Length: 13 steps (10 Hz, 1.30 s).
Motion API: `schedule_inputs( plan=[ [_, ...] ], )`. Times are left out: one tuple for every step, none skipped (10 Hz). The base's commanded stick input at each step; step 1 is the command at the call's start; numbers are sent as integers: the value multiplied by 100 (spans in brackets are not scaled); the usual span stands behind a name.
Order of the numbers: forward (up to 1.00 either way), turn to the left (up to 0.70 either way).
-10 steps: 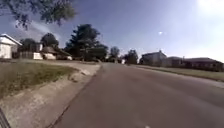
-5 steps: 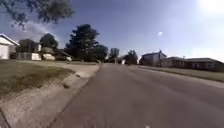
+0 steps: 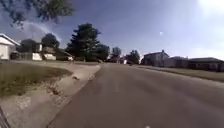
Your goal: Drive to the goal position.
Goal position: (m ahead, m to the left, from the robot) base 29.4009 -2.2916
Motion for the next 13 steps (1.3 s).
schedule_inputs(
  plan=[
    [100, 0],
    [100, 0],
    [100, 0],
    [100, 0],
    [100, 0],
    [100, 0],
    [100, 0],
    [100, 0],
    [100, 0],
    [100, 0],
    [100, 0],
    [100, 0],
    [100, 0]
  ],
)
